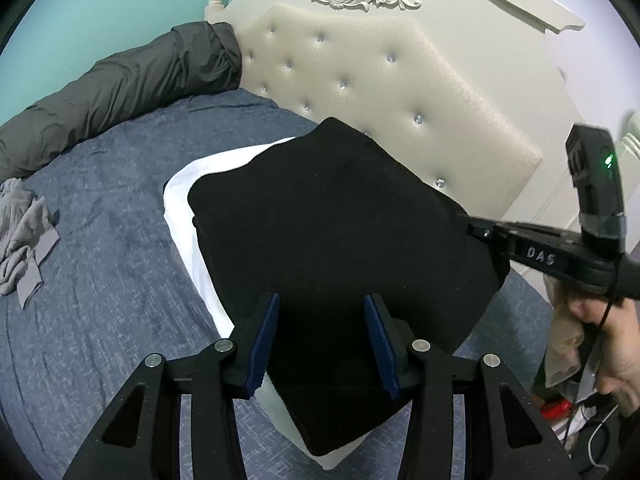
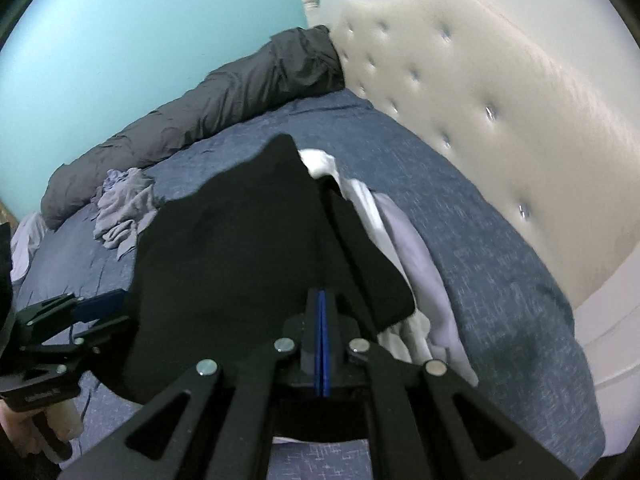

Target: Fold clothes

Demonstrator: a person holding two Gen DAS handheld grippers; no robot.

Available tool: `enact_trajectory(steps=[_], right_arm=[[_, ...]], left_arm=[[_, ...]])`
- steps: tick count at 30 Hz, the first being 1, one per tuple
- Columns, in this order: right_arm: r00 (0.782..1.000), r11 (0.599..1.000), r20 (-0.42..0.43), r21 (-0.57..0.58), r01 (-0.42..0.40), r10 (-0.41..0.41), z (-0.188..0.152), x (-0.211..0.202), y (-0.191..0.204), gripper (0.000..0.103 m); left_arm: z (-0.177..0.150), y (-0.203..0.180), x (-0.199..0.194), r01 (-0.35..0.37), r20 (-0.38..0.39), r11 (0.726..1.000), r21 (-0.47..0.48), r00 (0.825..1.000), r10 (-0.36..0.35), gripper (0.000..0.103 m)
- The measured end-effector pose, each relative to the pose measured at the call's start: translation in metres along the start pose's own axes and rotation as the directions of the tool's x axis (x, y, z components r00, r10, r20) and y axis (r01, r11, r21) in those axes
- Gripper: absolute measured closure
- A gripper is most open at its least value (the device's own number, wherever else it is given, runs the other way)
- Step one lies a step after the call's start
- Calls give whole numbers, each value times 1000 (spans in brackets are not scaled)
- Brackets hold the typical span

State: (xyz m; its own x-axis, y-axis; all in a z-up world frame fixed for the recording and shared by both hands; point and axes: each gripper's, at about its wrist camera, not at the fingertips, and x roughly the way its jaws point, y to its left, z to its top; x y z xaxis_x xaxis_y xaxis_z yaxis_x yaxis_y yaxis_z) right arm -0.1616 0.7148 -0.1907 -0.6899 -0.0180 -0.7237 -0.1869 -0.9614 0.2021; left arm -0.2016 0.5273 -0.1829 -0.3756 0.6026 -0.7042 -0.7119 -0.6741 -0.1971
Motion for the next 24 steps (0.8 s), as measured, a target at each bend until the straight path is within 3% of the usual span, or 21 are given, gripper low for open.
enact_trajectory(steps=[11, 24], right_arm=[[1000, 1000, 19, 23, 16, -16, -9, 14, -2, 103], [993, 999, 117, 42, 19, -23, 3, -35, 10, 103]], left_arm=[[-3, -1, 8, -10, 2, 1000, 1, 1000, 10, 55], [8, 19, -29, -16, 52, 998, -54, 998, 18, 55]])
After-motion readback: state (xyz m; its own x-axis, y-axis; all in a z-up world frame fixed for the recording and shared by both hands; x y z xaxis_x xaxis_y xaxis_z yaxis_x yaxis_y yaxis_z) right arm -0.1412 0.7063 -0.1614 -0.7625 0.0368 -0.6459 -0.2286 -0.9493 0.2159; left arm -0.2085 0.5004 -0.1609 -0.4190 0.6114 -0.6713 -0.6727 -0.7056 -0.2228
